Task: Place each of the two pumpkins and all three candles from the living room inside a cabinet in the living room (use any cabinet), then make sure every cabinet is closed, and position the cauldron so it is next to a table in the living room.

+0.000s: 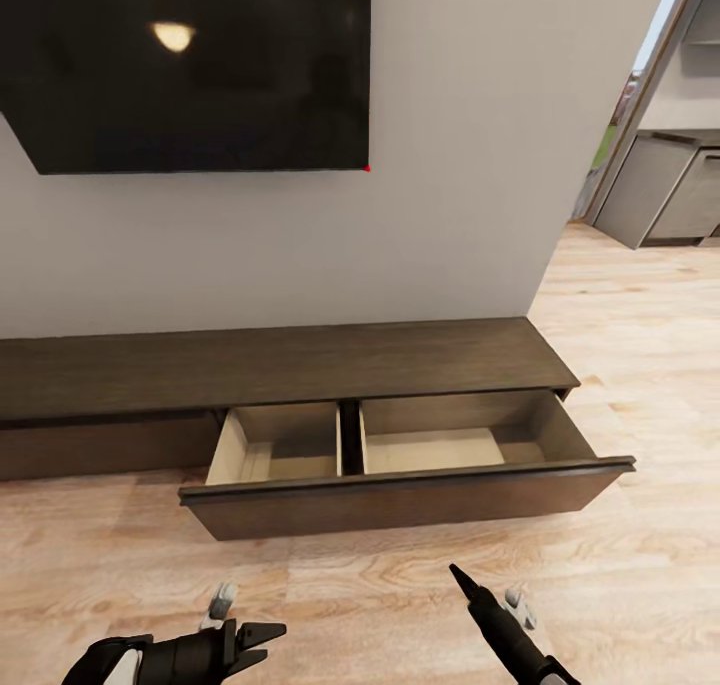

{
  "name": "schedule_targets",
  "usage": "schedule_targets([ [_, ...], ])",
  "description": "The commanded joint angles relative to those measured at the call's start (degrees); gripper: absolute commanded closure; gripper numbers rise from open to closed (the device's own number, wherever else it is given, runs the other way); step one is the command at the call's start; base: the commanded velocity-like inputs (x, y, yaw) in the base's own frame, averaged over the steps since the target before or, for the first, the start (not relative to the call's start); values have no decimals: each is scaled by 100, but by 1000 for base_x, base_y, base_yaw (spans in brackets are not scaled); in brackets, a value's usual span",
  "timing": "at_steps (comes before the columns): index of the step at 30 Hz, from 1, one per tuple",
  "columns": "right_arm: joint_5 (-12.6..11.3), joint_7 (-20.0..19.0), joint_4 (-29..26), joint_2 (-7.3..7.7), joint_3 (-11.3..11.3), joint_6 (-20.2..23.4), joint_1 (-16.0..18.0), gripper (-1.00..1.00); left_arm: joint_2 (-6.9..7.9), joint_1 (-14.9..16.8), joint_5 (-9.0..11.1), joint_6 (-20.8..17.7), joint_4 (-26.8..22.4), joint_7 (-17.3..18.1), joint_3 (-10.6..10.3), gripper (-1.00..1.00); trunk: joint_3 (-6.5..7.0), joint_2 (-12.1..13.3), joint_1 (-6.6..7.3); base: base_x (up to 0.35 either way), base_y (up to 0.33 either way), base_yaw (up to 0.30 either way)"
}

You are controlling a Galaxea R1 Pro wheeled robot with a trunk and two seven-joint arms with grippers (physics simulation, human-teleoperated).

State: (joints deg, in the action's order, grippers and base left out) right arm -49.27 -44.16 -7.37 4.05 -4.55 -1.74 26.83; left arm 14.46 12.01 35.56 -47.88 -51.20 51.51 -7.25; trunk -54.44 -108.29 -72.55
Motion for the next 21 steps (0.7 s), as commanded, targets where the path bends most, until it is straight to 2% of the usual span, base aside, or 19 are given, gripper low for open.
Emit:
schedule_targets([
  [1, 88, 55, 8, -5, -32, -58, 5, -100, 5, 3, 30, -28, 2, -62, -10, -100, 14, 40, 23, 0, 0, 0],
  [3, 131, 156, 8, -5, -20, -97, 6, -100, 1, 3, 38, -28, 2, -260, 45, -100, 50, 120, 67, 0, 0, 0],
  [6, 154, 212, 8, -2, -13, -119, 5, -100, -3, 3, 60, -28, -1, -620, 255, -100, 104, 240, 133, 0, 0, 0],
  [9, 158, 227, 11, 2, -12, -126, 4, -100, -4, 3, 70, -28, 4, -821, 392, -100, 158, 361, 199, -33, 0, 0],
  [12, 156, 231, 12, 8, -12, -128, 4, -100, -5, 3, 73, -28, 5, -877, 434, -100, 214, 481, 265, -210, 0, -60],
  [18, 159, 232, 9, 12, -14, -132, 5, -100, -2, 3, 78, -28, 5, -896, 457, -100, 342, 722, 397, -318, 0, -229],
  [21, 155, 232, 13, 10, -16, -134, 6, -100, -4, 3, 82, -28, 5, -897, 465, -100, 353, 722, 397, -338, 0, -266],
])
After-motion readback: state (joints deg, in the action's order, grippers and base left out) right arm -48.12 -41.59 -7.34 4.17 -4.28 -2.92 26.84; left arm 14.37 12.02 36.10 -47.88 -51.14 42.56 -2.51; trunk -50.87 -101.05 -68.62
